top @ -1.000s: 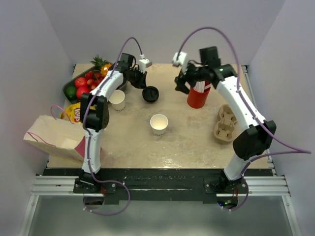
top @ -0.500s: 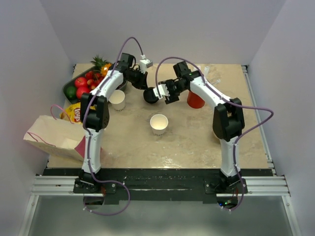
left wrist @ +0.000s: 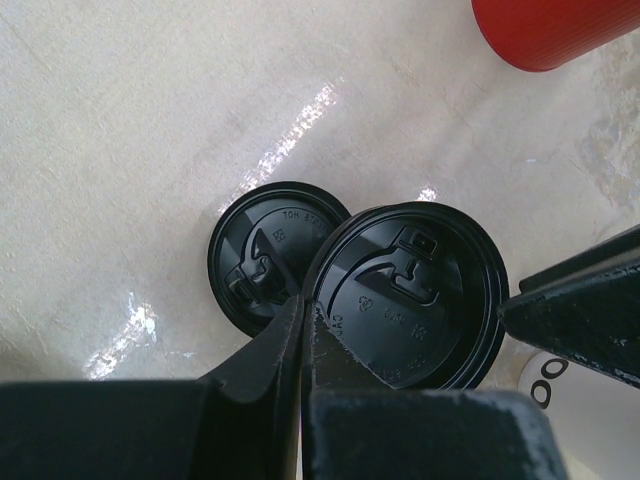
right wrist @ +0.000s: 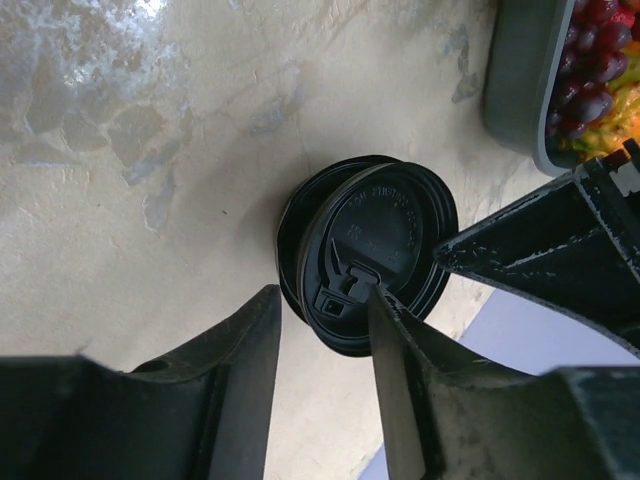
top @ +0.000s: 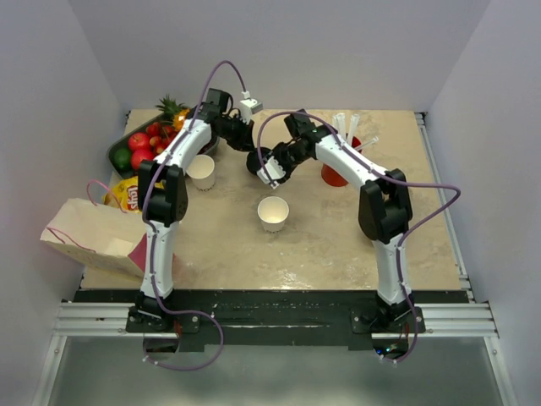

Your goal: Pack the takeout coffee

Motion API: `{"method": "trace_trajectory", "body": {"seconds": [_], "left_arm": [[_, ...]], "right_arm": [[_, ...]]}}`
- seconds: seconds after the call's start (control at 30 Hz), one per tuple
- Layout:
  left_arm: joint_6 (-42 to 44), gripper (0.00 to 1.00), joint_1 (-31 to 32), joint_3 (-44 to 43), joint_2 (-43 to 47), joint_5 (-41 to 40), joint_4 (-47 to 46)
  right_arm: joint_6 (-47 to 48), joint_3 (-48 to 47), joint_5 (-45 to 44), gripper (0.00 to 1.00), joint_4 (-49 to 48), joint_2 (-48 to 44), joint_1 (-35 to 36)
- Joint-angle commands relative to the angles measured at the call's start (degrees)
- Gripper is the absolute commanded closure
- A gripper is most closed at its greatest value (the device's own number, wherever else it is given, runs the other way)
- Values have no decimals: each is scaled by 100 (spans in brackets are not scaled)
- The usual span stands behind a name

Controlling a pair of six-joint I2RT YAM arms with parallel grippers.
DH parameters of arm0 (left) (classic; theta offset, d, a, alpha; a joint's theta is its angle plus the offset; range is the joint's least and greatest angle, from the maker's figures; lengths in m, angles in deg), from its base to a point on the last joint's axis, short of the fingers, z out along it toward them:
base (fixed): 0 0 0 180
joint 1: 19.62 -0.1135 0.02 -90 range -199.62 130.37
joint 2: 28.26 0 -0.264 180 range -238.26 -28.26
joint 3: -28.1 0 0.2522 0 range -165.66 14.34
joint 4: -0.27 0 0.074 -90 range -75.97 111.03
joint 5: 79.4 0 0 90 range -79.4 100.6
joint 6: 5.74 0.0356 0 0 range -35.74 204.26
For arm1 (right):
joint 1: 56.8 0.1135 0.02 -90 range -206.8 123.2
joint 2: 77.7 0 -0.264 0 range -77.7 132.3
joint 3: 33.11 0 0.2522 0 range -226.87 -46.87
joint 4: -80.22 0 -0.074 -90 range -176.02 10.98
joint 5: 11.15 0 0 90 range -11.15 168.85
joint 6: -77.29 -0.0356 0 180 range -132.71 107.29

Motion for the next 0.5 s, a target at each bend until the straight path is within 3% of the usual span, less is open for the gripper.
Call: {"method": "trace_trajectory", "body": {"seconds": [0.0,0.17,0.47], "left_arm": [[-18,100,-59,-228,62,196,-33],[-18,100,-59,-245,71,178,-33],[9,100,-59,-254,80,117,-41]], "right_arm": [[453,-381,-146,59,321,77,76],[568,-539,-322,67,515,200,128],[357,-803,-498,70,840,385,181]]}}
